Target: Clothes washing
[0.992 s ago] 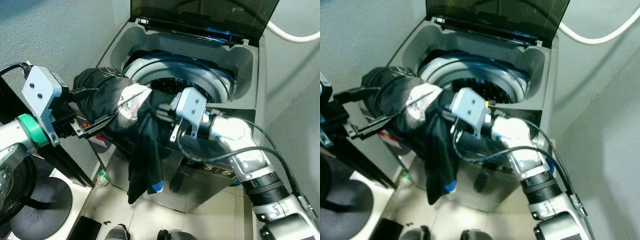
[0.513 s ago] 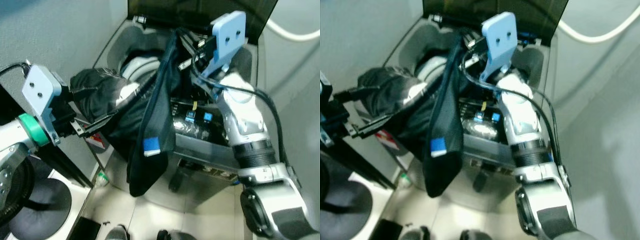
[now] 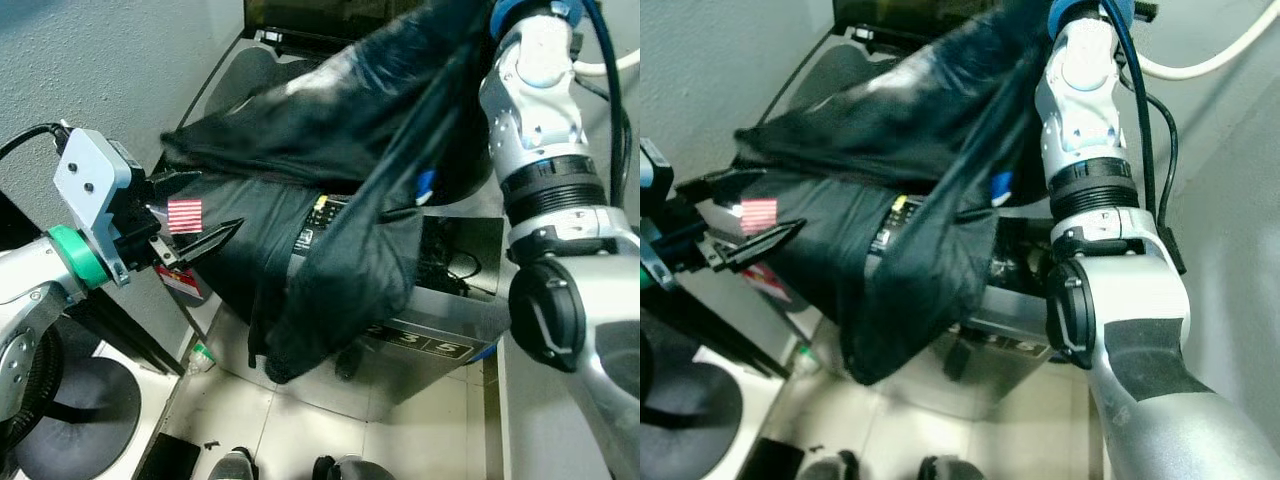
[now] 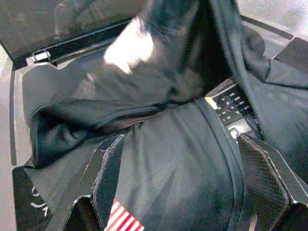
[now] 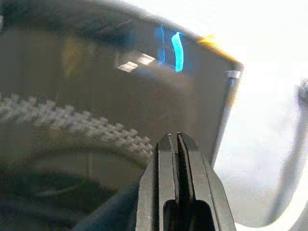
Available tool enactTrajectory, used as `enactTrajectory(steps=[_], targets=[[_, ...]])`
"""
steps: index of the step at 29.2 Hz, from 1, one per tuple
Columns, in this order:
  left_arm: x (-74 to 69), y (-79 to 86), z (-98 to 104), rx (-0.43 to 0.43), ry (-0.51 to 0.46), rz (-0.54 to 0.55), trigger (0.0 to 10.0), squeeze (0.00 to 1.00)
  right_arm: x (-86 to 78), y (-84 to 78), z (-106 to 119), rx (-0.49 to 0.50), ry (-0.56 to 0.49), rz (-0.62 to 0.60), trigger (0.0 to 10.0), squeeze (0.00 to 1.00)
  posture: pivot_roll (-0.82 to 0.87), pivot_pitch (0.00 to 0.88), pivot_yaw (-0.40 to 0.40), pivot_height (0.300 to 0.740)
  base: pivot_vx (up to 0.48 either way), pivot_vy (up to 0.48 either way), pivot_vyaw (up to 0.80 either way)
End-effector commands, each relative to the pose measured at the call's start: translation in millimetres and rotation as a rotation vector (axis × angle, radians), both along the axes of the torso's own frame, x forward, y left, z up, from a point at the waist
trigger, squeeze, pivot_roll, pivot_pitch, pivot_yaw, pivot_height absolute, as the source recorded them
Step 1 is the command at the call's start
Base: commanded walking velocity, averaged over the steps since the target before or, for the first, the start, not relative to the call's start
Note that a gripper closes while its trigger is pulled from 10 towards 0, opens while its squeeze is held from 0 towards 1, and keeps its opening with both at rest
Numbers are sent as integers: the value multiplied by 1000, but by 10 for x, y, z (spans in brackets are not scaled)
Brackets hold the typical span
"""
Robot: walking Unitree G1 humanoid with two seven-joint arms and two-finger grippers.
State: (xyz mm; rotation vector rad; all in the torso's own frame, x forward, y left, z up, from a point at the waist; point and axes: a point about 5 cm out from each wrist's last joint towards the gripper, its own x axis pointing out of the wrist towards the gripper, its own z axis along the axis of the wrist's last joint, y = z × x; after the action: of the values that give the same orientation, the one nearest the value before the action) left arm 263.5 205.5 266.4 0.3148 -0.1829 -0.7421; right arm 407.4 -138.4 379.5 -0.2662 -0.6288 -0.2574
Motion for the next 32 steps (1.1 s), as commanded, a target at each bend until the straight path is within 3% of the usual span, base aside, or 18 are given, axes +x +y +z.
enactTrajectory(steps=[1,2,3,5,6,7,8,9,15,19,20,21,23,25,28,32], targets=[[-41,-22,-7,11,-5,-9,10000,0,11,92,-47,-135,6,-8,10000,0,172,65,-2,740,0,0,0],[-56,-14,-19,13,0,-6,10000,0,19,177,-192,-247,13,19,10000,0,170,65,-1,740,0,0,0],[-56,-14,-19,13,0,-6,10000,0,19,177,-192,-247,13,19,10000,0,170,65,-1,740,0,0,0],[-52,-18,-24,15,3,-10,10000,0,11,398,-358,-420,45,159,10000,0,162,61,6,740,0,0,0],[-43,-27,-18,13,2,-13,10000,0,8,492,-443,-477,84,242,10000,0,162,61,6,740,0,0,0],[-43,-27,-18,13,2,-13,10000,0,8,492,-443,-477,84,242,10000,0,162,61,6,740,0,0,0],[-32,-38,-12,12,0,-18,10000,0,-5,567,-497,-504,99,316,10000,373,160,59,8,740,0,0,0],[-22,-47,-5,11,-2,-21,10000,0,-20,613,-530,-495,116,396,10000,1000,160,59,8,740,0,0,0],[-25,-53,-10,13,-2,-27,10000,0,-134,638,-484,-362,81,663,10000,1000,158,55,11,740,0,0,0],[-35,-50,-11,13,-2,-26,10000,0,-229,581,-528,-370,86,806,10000,1000,160,55,10,740,0,0,0],[-39,-47,-10,14,-1,-26,10000,0,-288,562,-578,-416,98,865,10000,1000,157,59,10,740,0,0,0],[-43,-45,-11,16,-1,-25,10000,0,-375,505,-711,-504,156,945,10000,0,155,62,9,740,0,0,0],[-45,-44,-11,16,0,-25,10000,0,-437,474,-809,-563,202,998,10000,0,155,62,9,740,0,0,0],[-45,-40,-11,19,2,-25,10000,0,-551,345,-1035,-677,307,1085,10000,0,153,66,12,740,0,0,0],[-46,-38,-9,19,2,-24,10000,0,-571,296,-1094,-701,337,1096,10000,0,153,66,12,740,0,0,0],[-45,-23,-7,23,7,-26,10000,0,-555,30,-1183,-731,413,1022,10000,0,153,73,24,740,0,0,0]])
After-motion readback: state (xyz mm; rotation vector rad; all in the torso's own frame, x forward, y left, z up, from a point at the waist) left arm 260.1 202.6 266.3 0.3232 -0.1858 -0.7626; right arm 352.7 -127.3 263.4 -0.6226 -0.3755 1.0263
